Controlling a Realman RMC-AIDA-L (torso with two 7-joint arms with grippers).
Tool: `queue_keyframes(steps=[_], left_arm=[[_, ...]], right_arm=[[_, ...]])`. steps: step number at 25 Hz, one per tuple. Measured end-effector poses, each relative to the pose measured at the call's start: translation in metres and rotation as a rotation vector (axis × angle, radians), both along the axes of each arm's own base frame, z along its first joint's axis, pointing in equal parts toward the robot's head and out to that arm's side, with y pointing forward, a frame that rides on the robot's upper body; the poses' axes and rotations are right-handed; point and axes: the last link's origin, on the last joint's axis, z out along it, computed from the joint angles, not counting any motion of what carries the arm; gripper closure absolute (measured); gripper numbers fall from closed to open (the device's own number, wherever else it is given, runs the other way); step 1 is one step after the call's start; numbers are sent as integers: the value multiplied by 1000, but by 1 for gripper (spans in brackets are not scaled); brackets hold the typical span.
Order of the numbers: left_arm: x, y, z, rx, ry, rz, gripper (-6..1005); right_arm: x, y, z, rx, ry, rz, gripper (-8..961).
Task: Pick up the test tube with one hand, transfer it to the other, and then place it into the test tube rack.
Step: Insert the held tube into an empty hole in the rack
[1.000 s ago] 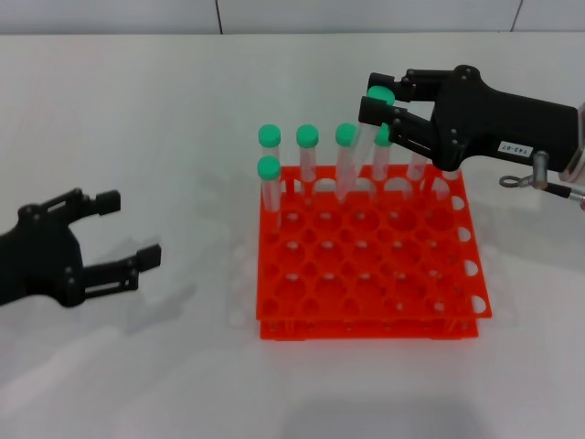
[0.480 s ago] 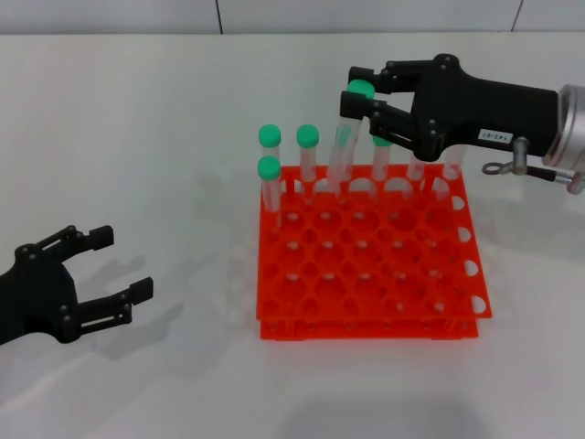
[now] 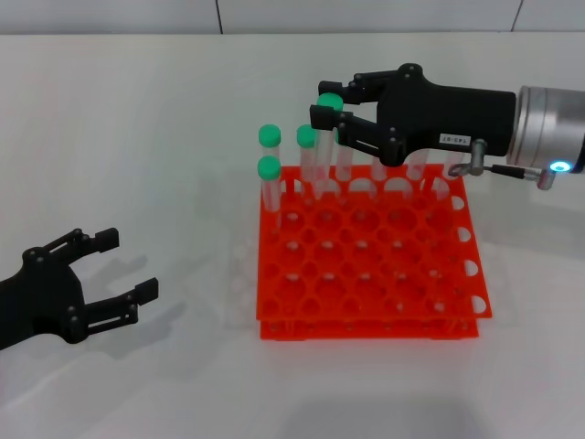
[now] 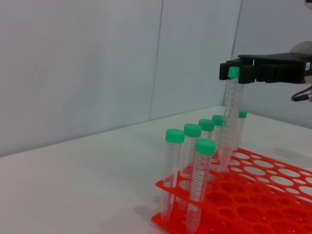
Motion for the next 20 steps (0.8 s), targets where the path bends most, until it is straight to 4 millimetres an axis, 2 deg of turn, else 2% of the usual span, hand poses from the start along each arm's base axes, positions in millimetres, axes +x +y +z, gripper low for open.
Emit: queue_keyframes(steps=[20], left_arm=[[4, 6, -1, 1, -9, -12, 105]], right_arm=[[0, -2, -16, 30, -17, -6, 687]])
